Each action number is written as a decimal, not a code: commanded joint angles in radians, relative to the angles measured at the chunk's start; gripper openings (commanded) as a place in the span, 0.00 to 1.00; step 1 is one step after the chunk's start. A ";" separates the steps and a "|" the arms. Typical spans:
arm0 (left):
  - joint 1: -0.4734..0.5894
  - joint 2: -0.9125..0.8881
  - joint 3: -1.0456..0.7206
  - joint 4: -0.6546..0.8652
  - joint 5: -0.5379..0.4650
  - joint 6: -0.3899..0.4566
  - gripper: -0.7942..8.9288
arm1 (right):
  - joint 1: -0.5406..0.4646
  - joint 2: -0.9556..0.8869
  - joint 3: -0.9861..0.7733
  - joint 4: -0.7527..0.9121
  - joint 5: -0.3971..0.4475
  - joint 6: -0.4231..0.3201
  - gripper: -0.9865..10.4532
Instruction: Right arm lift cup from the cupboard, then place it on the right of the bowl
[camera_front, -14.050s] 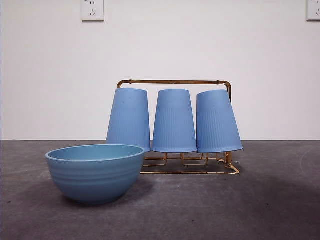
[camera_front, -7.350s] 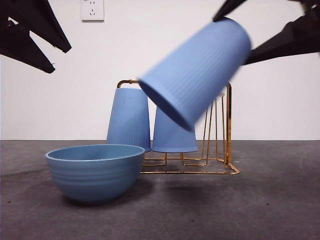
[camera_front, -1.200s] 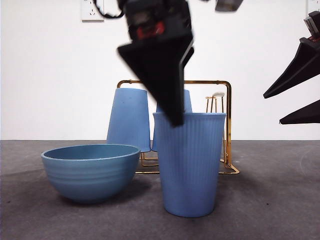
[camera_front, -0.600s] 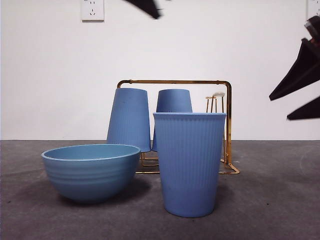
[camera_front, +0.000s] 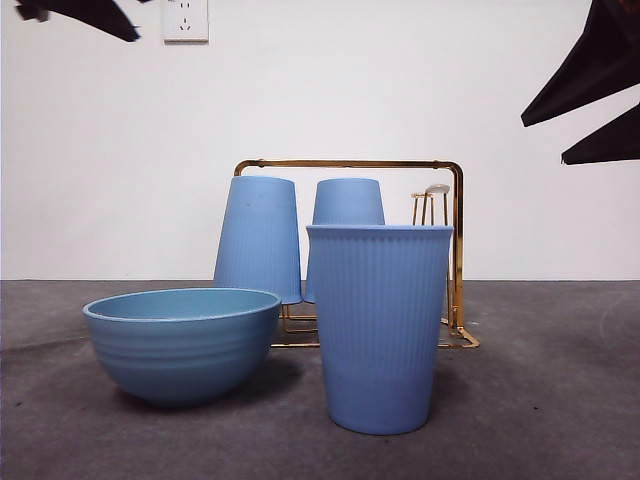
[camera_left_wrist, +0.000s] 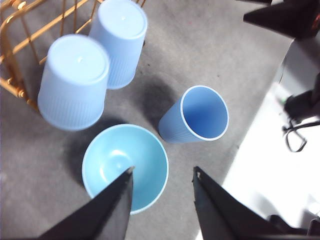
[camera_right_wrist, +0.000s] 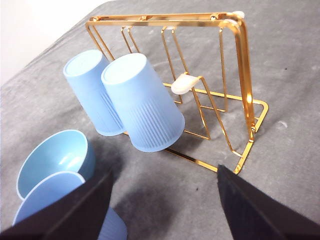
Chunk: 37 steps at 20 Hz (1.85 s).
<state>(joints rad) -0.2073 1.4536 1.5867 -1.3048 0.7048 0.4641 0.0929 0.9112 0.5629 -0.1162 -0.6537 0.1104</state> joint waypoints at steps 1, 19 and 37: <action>0.014 0.005 0.014 -0.003 0.015 0.019 0.27 | 0.004 0.007 0.016 0.008 -0.001 -0.006 0.38; 0.021 0.005 0.015 0.260 0.084 -0.150 0.09 | 0.003 0.008 0.016 0.012 0.000 -0.070 0.10; 0.138 -0.343 -0.549 1.044 -0.649 -0.328 0.11 | 0.003 0.008 0.016 0.013 0.000 -0.070 0.10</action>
<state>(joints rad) -0.0643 1.1191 1.0576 -0.2726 0.0624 0.1665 0.0925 0.9112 0.5629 -0.1120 -0.6537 0.0479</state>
